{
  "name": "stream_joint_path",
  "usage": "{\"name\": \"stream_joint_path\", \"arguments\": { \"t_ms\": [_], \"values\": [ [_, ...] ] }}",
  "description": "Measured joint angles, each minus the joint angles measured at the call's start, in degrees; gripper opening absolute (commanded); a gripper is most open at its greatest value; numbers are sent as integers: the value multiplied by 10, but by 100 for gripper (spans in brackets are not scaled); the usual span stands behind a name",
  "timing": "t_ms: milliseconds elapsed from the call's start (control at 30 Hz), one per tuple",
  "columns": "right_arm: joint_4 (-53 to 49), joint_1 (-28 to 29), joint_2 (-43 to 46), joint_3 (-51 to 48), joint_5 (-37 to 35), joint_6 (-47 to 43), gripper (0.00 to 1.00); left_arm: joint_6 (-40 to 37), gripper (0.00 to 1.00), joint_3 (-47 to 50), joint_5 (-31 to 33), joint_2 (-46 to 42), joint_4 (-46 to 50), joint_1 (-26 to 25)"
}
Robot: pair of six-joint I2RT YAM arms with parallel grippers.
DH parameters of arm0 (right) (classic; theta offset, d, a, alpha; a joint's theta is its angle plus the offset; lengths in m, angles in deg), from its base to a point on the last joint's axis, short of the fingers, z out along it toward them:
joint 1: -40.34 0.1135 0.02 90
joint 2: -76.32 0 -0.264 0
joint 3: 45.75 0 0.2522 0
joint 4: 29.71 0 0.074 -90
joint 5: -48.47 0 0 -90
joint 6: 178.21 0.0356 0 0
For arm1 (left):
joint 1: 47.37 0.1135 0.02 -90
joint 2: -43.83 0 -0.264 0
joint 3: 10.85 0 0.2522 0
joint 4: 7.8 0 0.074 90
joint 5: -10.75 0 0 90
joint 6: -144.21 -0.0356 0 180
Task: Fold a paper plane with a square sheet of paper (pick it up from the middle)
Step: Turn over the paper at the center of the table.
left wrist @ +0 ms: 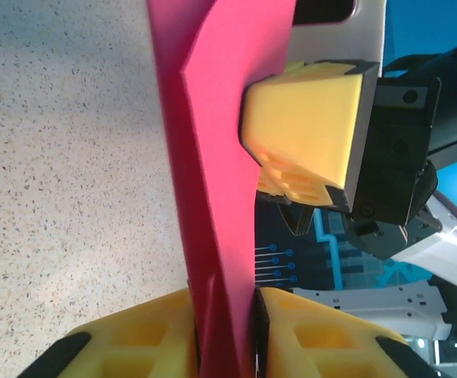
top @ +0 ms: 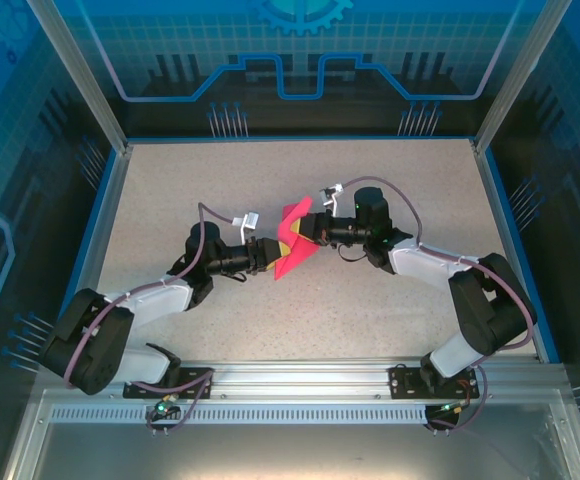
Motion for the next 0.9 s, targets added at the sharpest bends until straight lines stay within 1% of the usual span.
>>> {"name": "stream_joint_path", "arguments": {
  "t_ms": [67,100,200,267,367,467,533,600,767,900],
  "values": [
    [-1,0,0,0,0,0,7,-3,10,0,4,0,0,0],
    [-2,0,0,0,0,-1,11,-4,7,0,7,0,2,0],
    [-18,0,1,1,-3,-10,28,-16,2,0,16,-1,15,0],
    [-49,-2,7,2,-14,-30,41,-32,2,-1,27,-8,46,0],
    [-124,-7,37,3,-53,-65,57,-76,2,-11,54,-30,131,0],
    [-199,-13,84,3,-110,-106,71,-137,4,-42,100,-61,253,0],
    [-245,-15,115,3,-154,-132,79,-184,5,-77,152,-83,351,-1],
    [-286,-15,137,2,-197,-153,84,-223,7,-112,202,-96,428,-4],
    [-357,-15,158,0,-277,-183,87,-299,9,-205,365,-95,610,-38],
    [-391,-15,159,-6,-317,-191,88,-328,10,-272,515,-50,720,-84]
  ]
}}
